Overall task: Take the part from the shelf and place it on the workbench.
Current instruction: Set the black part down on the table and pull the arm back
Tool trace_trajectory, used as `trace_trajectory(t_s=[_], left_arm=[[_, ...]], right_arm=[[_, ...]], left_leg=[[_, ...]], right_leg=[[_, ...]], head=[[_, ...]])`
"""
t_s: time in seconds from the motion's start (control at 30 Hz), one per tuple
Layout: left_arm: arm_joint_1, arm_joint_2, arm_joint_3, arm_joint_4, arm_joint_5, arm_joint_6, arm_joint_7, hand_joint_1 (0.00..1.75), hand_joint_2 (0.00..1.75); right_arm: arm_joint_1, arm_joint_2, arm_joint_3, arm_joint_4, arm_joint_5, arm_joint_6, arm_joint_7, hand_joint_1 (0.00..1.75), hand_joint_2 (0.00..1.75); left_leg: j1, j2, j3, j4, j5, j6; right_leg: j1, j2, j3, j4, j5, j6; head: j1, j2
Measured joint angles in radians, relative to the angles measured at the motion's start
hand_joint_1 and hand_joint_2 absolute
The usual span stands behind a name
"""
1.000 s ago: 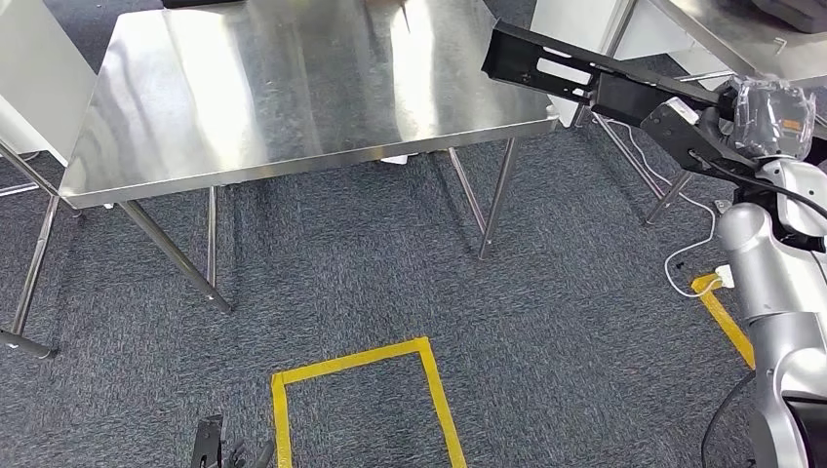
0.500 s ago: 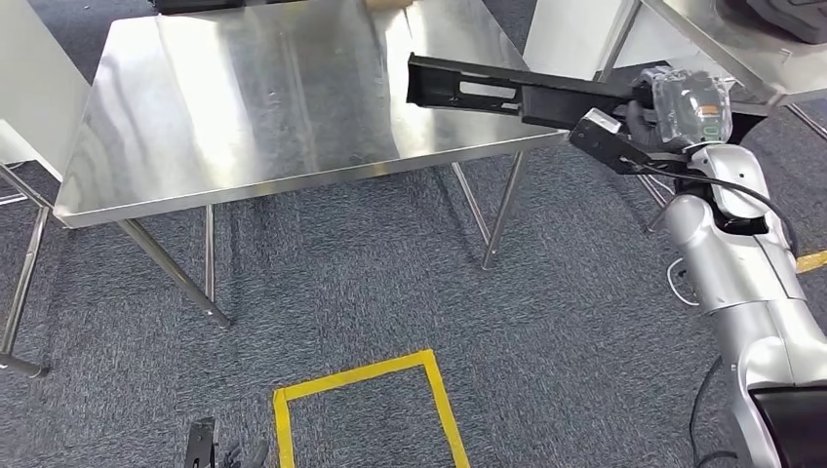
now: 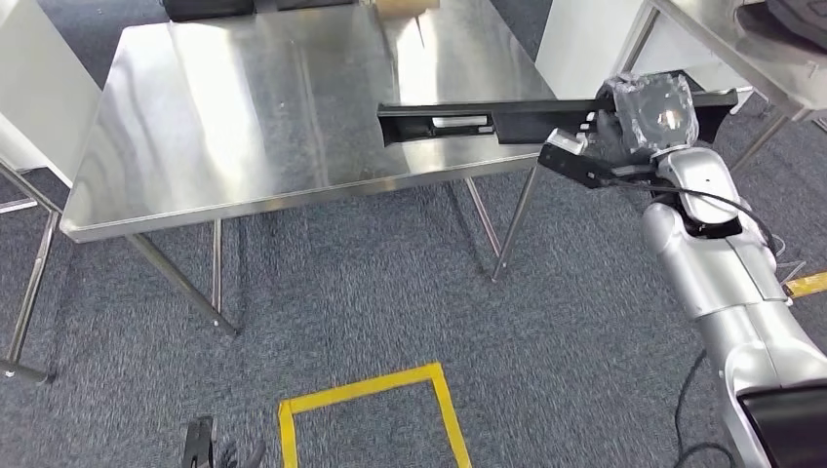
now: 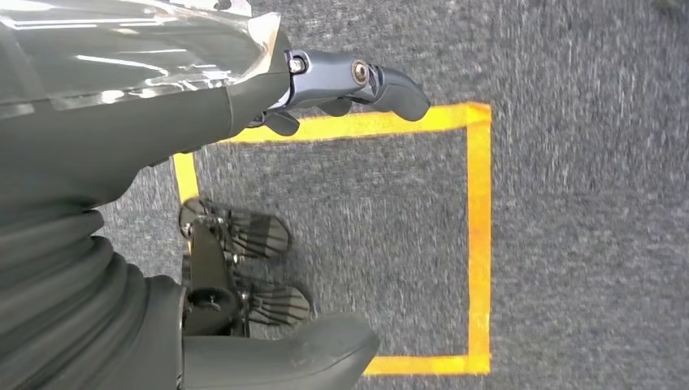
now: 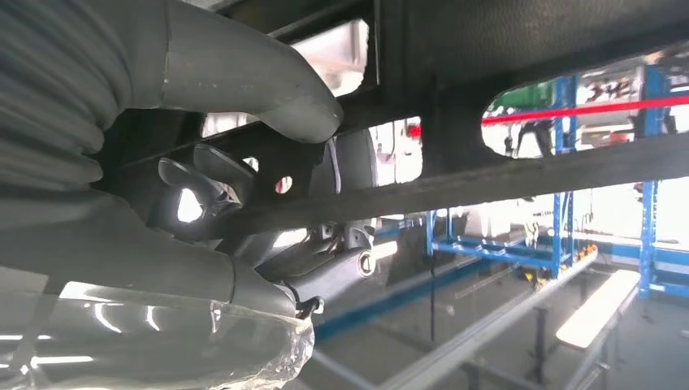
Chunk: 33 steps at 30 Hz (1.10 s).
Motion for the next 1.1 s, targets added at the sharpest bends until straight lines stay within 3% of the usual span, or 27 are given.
trace_trajectory(t_s=[0.07,0.1,0.2,0.23,0.27,0.3,0.37,0.43,0.57,0.63,0.7,0.73,0.77,0.8,0.87,0.93,1.0,1.1], left_arm=[[-0.005,0.003,0.001,0.000,-0.003,0.000,0.000,0.00,1.75],[-0.008,0.004,0.002,0.000,-0.005,-0.001,0.001,0.00,1.75],[-0.011,0.007,0.002,0.000,-0.008,-0.002,0.004,0.00,1.75],[-0.010,0.008,0.002,0.000,-0.008,-0.002,0.005,0.00,1.75],[-0.009,0.009,0.002,0.000,-0.008,-0.002,0.006,0.00,1.75],[-0.009,0.010,0.002,0.000,-0.009,-0.002,0.006,0.00,1.75],[-0.009,0.012,0.002,0.000,-0.009,-0.002,0.006,0.00,1.75],[-0.008,0.014,0.002,0.001,-0.009,-0.002,0.007,0.00,1.75],[-0.007,0.012,0.002,0.001,-0.010,-0.002,0.008,0.00,1.75],[-0.007,0.012,0.003,0.000,-0.010,-0.001,0.008,0.00,1.75],[-0.006,0.013,0.004,0.001,-0.010,-0.001,0.008,0.00,1.75],[-0.005,0.012,0.004,0.001,-0.010,-0.001,0.008,0.00,1.75],[-0.003,0.011,0.004,0.001,-0.010,-0.001,0.008,0.00,1.75],[-0.002,0.010,0.004,0.001,-0.010,-0.001,0.008,0.00,1.75],[-0.002,0.008,0.004,0.001,-0.010,-0.001,0.008,0.00,1.75],[-0.001,0.007,0.005,0.001,-0.010,-0.001,0.009,0.00,1.75],[0.000,0.007,0.005,0.001,-0.010,-0.001,0.009,0.00,1.75],[0.001,0.010,0.006,0.001,-0.009,-0.001,0.008,0.00,1.75]], right_arm=[[-0.016,0.015,0.021,0.040,0.062,-0.041,0.000,1.75,1.75],[-0.027,0.027,0.033,0.068,0.091,-0.062,0.000,1.75,1.75],[-0.051,0.067,0.081,0.163,0.176,-0.112,0.004,1.75,1.75],[-0.051,0.081,0.097,0.192,0.200,-0.125,0.007,1.75,1.75],[-0.050,0.096,0.112,0.218,0.220,-0.135,0.010,1.75,1.75],[-0.049,0.110,0.124,0.240,0.235,-0.142,0.014,1.75,1.75],[-0.048,0.141,0.146,0.277,0.256,-0.152,0.022,1.75,1.75],[-0.049,0.168,0.163,0.304,0.263,-0.162,0.027,1.75,1.75],[-0.048,0.192,0.175,0.333,0.254,-0.168,0.027,1.75,1.75],[-0.047,0.194,0.175,0.341,0.249,-0.168,0.026,1.75,1.75],[-0.042,0.194,0.175,0.349,0.247,-0.168,0.025,1.75,1.75],[-0.038,0.194,0.175,0.352,0.245,-0.168,0.024,1.75,1.75],[-0.033,0.194,0.175,0.355,0.243,-0.168,0.022,1.75,1.75],[-0.030,0.194,0.174,0.357,0.240,-0.168,0.020,1.75,1.75],[-0.026,0.192,0.172,0.359,0.234,-0.170,0.016,1.75,1.75],[-0.025,0.190,0.167,0.359,0.229,-0.173,0.013,1.75,1.75],[-0.024,0.189,0.163,0.359,0.225,-0.175,0.010,1.75,1.75],[-0.024,0.188,0.156,0.357,0.226,-0.175,0.008,1.75,1.75]], left_leg=[[0.000,0.002,-0.008,0.029,-0.007,-0.009],[0.003,0.003,-0.030,0.070,-0.016,-0.016],[0.021,0.007,-0.150,0.240,-0.072,-0.040],[0.026,0.009,-0.181,0.265,-0.082,-0.047],[0.031,0.012,-0.197,0.259,-0.073,-0.052],[0.035,0.014,-0.195,0.221,-0.040,-0.055],[0.040,0.018,-0.160,0.090,0.063,-0.057],[0.038,0.019,-0.128,0.004,0.110,-0.046],[0.032,0.016,-0.102,-0.013,0.106,-0.013],[0.031,0.013,-0.088,-0.016,0.100,0.000],[0.028,0.010,-0.081,-0.016,0.090,0.009],[0.025,0.009,-0.076,-0.016,0.085,0.011],[0.022,0.007,-0.069,-0.016,0.078,0.012],[0.019,0.005,-0.060,-0.016,0.071,0.012],[0.014,0.003,-0.040,-0.016,0.056,0.011],[0.011,0.002,-0.030,-0.017,0.043,0.003],[0.009,0.001,-0.024,-0.014,0.037,-0.006],[0.011,0.004,-0.039,0.029,0.014,-0.021]], right_leg=[[-0.010,0.000,0.019,-0.010,0.000,-0.011],[-0.015,0.001,0.028,-0.013,-0.002,-0.016],[-0.016,0.005,0.045,-0.015,-0.016,-0.026],[-0.016,0.007,0.052,-0.015,-0.023,-0.025],[-0.017,0.008,0.060,-0.015,-0.031,-0.023],[-0.018,0.009,0.070,-0.015,-0.038,-0.020],[-0.019,0.010,0.089,-0.013,-0.055,-0.010],[-0.016,0.012,0.097,-0.012,-0.069,0.003],[-0.008,0.011,0.093,0.021,-0.085,0.028],[-0.011,0.008,0.038,0.116,-0.112,0.029],[-0.012,0.007,-0.050,0.253,-0.154,0.024],[-0.011,0.007,-0.085,0.294,-0.166,0.024],[-0.010,0.007,-0.101,0.296,-0.160,0.026],[-0.009,0.006,-0.094,0.256,-0.134,0.030],[-0.004,0.005,-0.041,0.103,-0.048,0.033],[0.005,0.003,0.000,-0.001,-0.003,0.018],[0.008,0.002,0.014,-0.020,-0.003,-0.003],[-0.007,0.002,0.040,-0.028,-0.006,-0.018]], head=[[-0.001,0.000],[-0.002,0.000],[-0.005,0.000],[-0.005,0.000],[-0.005,0.000],[-0.005,0.000],[-0.005,0.000],[-0.005,0.000],[-0.004,0.000],[-0.003,0.000],[-0.001,0.000],[-0.001,0.000],[-0.001,0.000],[-0.001,0.000],[-0.001,0.000],[0.000,0.000],[0.001,0.000],[0.002,0.000]])
